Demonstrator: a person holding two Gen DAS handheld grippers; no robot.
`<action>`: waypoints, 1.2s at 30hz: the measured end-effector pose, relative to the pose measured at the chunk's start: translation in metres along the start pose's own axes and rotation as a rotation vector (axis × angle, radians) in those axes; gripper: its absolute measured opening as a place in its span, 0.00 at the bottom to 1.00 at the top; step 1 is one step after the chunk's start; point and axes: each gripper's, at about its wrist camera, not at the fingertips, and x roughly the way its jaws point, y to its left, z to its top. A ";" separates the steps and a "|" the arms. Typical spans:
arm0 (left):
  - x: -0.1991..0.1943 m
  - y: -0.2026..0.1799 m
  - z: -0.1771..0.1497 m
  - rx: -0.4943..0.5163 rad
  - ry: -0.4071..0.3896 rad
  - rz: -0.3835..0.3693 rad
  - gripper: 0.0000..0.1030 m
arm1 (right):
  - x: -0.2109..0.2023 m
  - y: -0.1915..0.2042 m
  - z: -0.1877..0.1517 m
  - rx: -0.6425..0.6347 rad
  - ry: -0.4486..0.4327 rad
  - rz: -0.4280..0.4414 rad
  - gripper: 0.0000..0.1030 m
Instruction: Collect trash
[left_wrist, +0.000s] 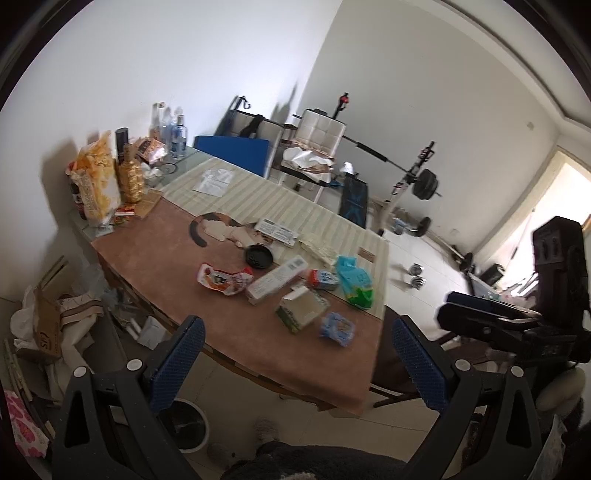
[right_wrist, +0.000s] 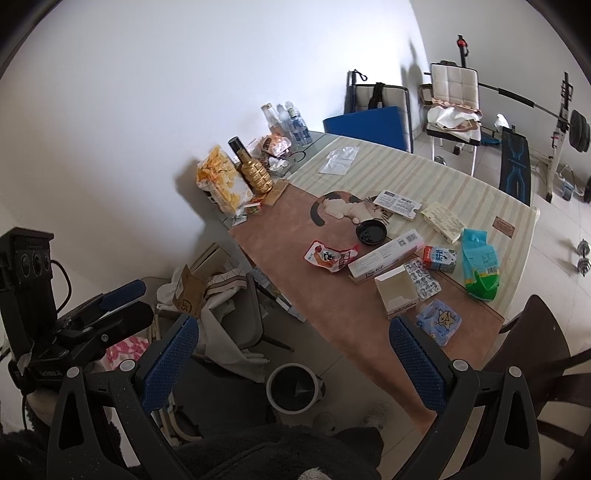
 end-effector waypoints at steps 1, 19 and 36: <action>0.004 0.001 0.001 0.004 -0.002 0.029 1.00 | 0.002 -0.001 0.002 0.016 -0.003 -0.010 1.00; 0.296 0.013 -0.033 0.164 0.382 0.503 1.00 | 0.220 -0.229 -0.026 0.107 0.381 -0.481 1.00; 0.409 0.048 -0.075 -0.069 0.689 0.510 1.00 | 0.392 -0.303 -0.065 -0.273 0.742 -0.366 0.69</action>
